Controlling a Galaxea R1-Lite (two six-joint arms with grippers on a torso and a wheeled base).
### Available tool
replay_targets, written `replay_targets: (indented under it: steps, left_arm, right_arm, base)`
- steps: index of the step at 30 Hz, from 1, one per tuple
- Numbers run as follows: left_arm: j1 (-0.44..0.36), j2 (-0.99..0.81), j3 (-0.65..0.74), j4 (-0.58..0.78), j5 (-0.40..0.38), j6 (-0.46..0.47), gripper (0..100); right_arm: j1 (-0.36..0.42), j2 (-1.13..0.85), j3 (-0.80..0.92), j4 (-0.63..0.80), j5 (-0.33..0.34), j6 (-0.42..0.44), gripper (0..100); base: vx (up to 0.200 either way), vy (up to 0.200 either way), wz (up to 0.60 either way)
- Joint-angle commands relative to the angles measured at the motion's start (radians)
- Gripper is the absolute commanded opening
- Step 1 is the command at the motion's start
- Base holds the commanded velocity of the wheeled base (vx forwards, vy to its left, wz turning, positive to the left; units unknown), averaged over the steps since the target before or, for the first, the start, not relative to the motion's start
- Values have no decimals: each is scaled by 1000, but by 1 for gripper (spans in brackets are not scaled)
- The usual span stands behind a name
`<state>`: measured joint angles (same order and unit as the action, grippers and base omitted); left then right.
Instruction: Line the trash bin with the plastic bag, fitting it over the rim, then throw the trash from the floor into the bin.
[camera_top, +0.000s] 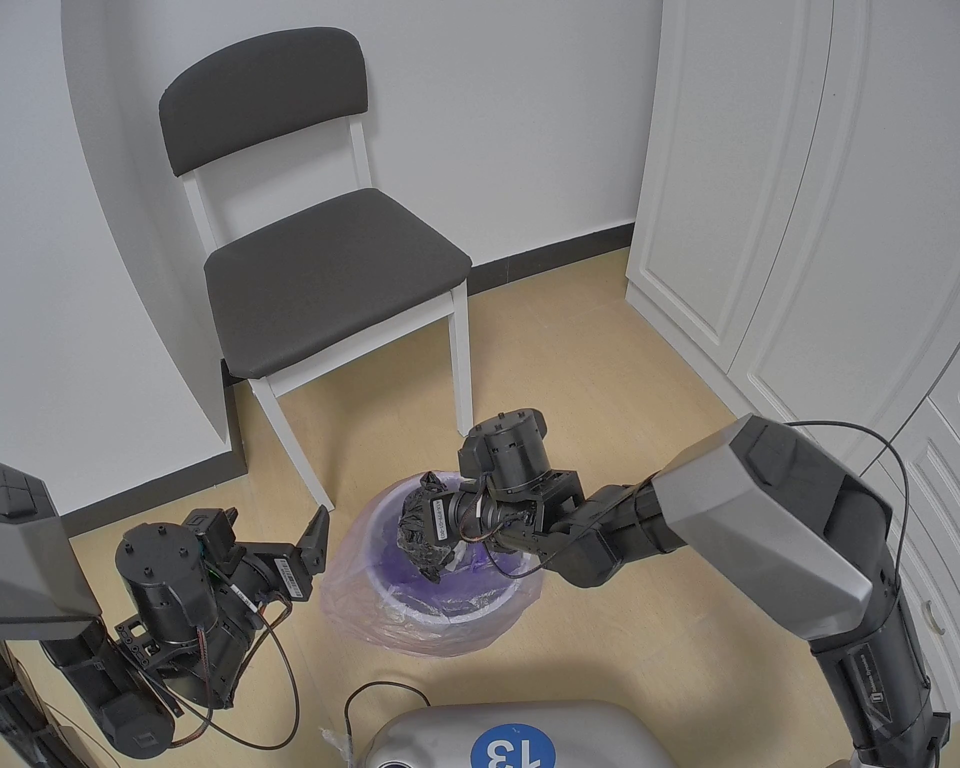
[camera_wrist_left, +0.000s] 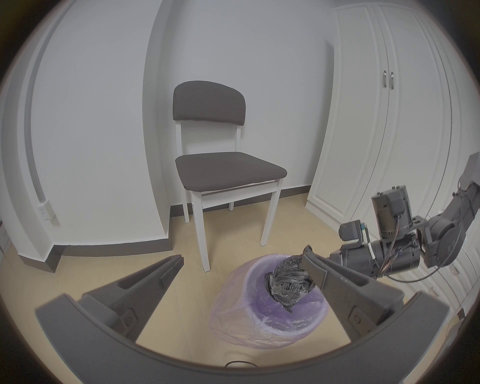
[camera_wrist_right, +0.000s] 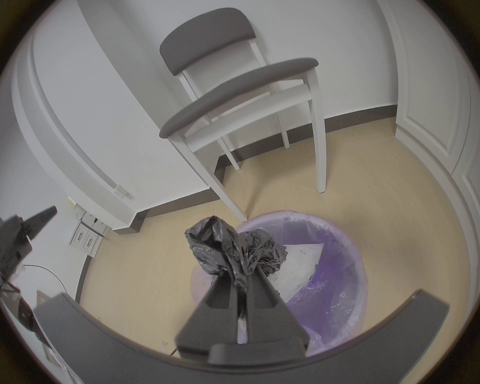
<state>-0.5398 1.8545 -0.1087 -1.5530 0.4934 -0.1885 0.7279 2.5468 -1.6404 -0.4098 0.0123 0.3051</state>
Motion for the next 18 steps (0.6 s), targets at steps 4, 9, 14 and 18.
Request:
replay_targets:
  steps: [4, 9, 14, 18]
  left_arm:
    - [3, -1, -3, -18, 2, 0, 100]
    - [11, -1, -3, -18, 1, 0, 100]
    - [15, 3, -5, -18, 1, -2, 100]
    - [15, 12, -5, -18, 1, 0, 100]
  right_arm:
    - [-1, 79, -44, 8, -3, 0, 0]
    - [4, 92, -50, 54, -31, 3, 0]
    - [39, 13, 22, 55, -77, 5, 0]
    - [88, -28, 137, 39, -78, 3, 0]
  base:
    - [0, 0, 0]
    - [0, 0, 0]
    - [0, 0, 0]
    - [0, 0, 0]
